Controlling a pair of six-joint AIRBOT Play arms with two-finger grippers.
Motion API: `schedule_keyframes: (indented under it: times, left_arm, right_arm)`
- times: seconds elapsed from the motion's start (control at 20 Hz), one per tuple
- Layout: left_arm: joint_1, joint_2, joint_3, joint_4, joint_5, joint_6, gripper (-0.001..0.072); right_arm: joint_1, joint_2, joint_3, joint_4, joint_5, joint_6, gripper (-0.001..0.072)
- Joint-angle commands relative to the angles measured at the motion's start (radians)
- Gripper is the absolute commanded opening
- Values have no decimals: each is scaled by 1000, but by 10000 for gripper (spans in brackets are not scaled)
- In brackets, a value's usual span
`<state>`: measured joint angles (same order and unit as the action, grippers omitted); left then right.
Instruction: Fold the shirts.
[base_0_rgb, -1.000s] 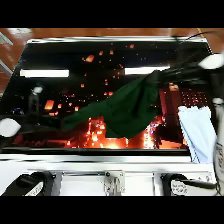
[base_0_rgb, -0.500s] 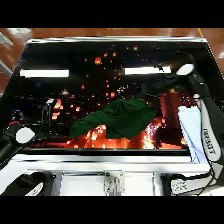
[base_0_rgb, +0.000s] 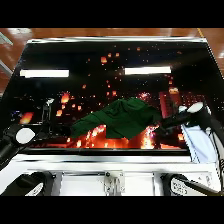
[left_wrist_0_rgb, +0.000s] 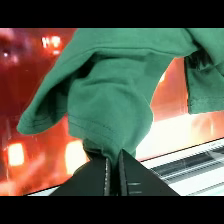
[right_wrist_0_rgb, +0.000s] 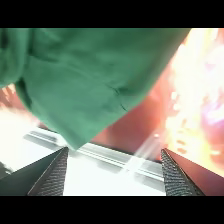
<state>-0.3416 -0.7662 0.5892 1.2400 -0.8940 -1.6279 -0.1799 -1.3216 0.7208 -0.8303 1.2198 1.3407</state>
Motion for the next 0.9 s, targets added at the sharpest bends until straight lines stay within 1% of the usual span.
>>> schedule_keyframes:
  times: [0.0,0.1,0.2,0.25,0.3,0.4,0.45,0.5,0.55,0.6,0.7,0.75,0.85]
  left_arm:
    - [0,-1,0,0,0,0,53]
    - [0,-1,0,1,1,0,53]
    - [0,-1,0,1,2,0,53]
    - [0,-1,0,1,2,0,53]
    - [0,-1,0,1,2,0,53]
    - [0,-1,0,1,5,0,53]
    - [1,-1,0,2,5,0,53]
    - [1,-1,0,2,5,1,53]
    - [0,-1,0,11,4,0,53]
    - [1,1,0,36,4,0,53]
    - [11,6,8,113,-7,0,52]
    - [30,10,22,138,-26,0,53]
    - [92,35,99,175,-117,6,53]
  right_arm:
    - [40,30,-196,142,-221,9,669]
    - [93,30,-198,172,-300,18,669]
    - [155,26,-198,192,-388,59,667]
    - [188,15,-197,206,-432,69,643]
    - [210,3,-197,227,-472,70,571]
    - [234,-5,-196,274,-551,70,386]
    - [233,-5,-196,311,-573,69,258]
    - [224,-5,-194,344,-575,68,72]
    - [210,-4,-180,372,-558,48,61]
    - [197,3,-153,388,-518,-14,60]
    - [155,61,-53,388,-354,-175,60]
    - [131,106,11,388,-280,-218,60]
    - [72,230,172,387,-183,-246,60]
